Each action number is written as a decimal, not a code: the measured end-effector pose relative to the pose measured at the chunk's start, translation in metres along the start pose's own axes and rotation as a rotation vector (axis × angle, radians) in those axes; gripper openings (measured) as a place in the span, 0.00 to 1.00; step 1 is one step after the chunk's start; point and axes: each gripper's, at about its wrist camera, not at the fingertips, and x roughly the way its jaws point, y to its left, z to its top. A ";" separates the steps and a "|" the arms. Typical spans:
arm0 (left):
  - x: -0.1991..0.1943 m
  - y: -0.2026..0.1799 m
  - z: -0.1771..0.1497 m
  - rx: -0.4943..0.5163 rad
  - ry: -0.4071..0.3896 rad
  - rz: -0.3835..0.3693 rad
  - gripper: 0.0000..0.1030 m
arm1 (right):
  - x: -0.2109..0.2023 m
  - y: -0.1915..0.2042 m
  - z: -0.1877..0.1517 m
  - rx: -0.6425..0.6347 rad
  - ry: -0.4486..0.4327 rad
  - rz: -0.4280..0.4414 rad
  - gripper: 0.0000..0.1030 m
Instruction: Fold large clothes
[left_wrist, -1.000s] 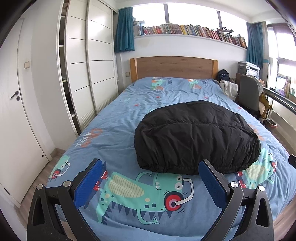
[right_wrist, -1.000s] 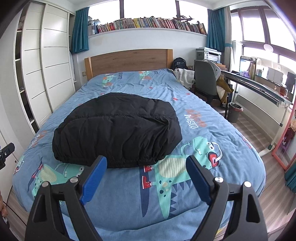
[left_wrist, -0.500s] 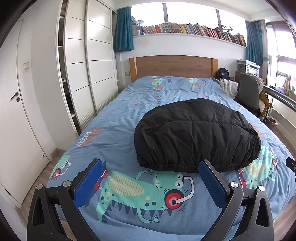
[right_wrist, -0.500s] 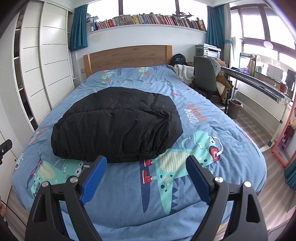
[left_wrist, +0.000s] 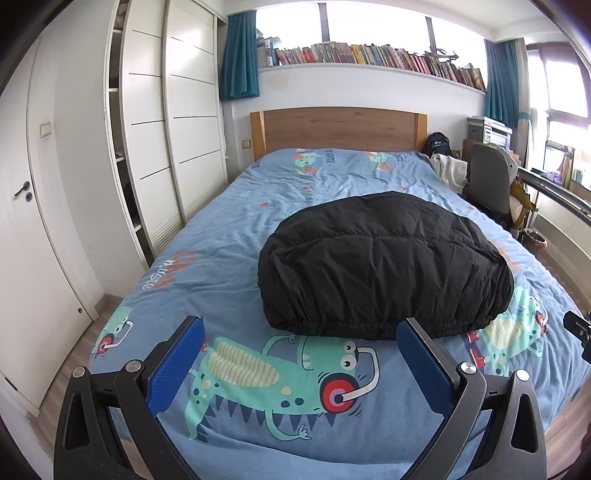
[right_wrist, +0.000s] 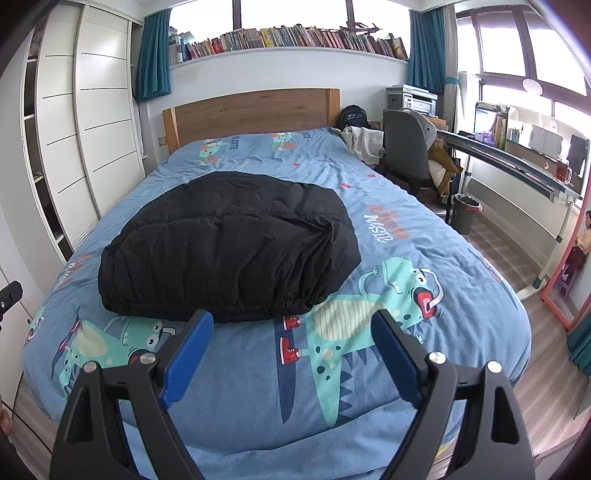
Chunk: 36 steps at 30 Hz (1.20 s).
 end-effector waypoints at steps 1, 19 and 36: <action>0.000 0.000 0.000 0.001 0.000 -0.001 0.99 | 0.000 0.000 -0.001 0.000 0.003 0.000 0.85; 0.003 -0.002 -0.004 0.007 0.008 0.003 0.99 | 0.002 -0.002 -0.003 -0.002 0.011 -0.005 0.85; 0.006 -0.002 -0.006 0.011 0.012 -0.001 0.99 | 0.002 -0.007 -0.004 0.000 0.013 -0.007 0.85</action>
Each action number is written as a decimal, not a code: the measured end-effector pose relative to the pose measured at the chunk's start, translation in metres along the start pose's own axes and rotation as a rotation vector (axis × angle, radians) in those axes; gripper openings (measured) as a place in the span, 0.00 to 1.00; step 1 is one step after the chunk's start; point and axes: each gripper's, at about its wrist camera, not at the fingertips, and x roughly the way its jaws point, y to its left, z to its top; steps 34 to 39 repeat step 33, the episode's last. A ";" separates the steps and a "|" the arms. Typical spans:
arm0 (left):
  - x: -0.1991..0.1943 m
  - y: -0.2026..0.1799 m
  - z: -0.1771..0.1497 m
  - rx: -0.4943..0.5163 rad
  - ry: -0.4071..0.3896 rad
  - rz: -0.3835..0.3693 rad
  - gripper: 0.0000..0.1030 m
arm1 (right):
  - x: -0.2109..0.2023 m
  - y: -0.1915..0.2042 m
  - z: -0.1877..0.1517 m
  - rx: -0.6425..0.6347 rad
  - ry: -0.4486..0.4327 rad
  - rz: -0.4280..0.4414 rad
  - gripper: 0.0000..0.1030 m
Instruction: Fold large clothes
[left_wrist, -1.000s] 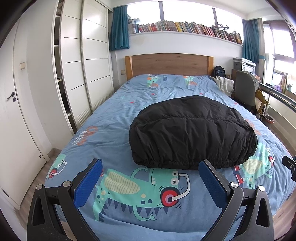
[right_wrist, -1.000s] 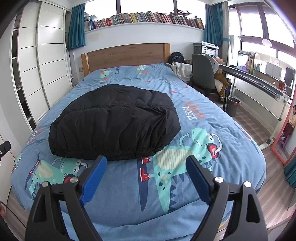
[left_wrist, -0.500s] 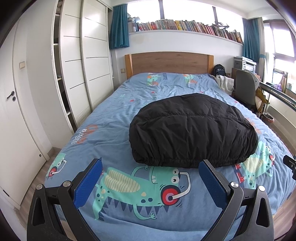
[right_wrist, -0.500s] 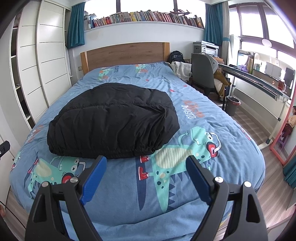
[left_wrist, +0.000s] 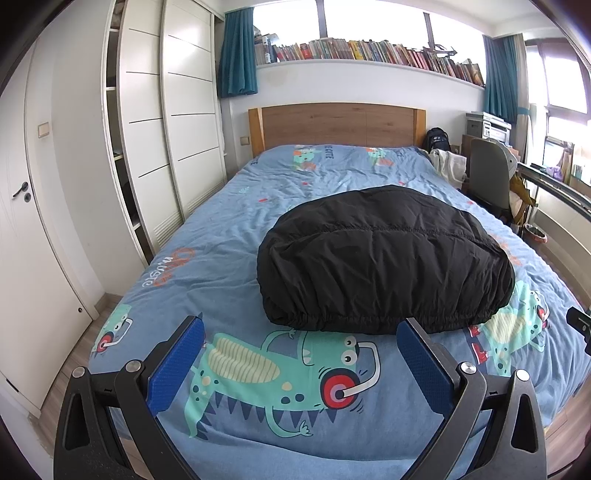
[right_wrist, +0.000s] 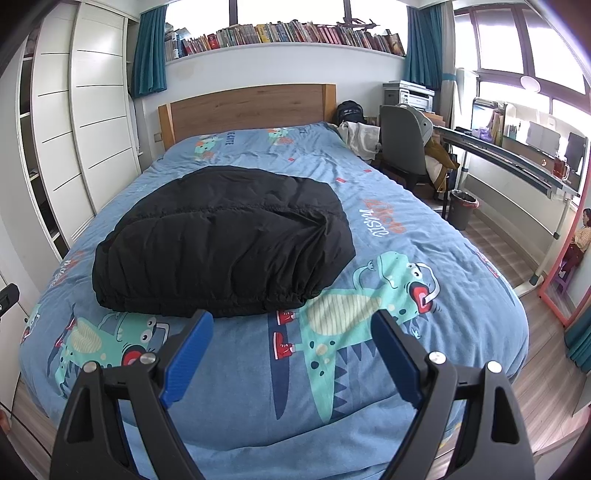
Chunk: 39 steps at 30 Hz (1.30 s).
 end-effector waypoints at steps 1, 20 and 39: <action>0.000 0.000 0.000 0.002 0.001 0.000 0.99 | 0.000 -0.001 -0.001 0.000 0.000 -0.001 0.85; 0.003 0.001 -0.003 0.007 0.011 -0.005 0.99 | -0.003 -0.005 -0.003 0.003 0.000 -0.011 0.85; 0.007 0.001 -0.004 0.008 0.027 -0.022 0.99 | -0.004 -0.004 -0.001 -0.004 0.000 -0.011 0.85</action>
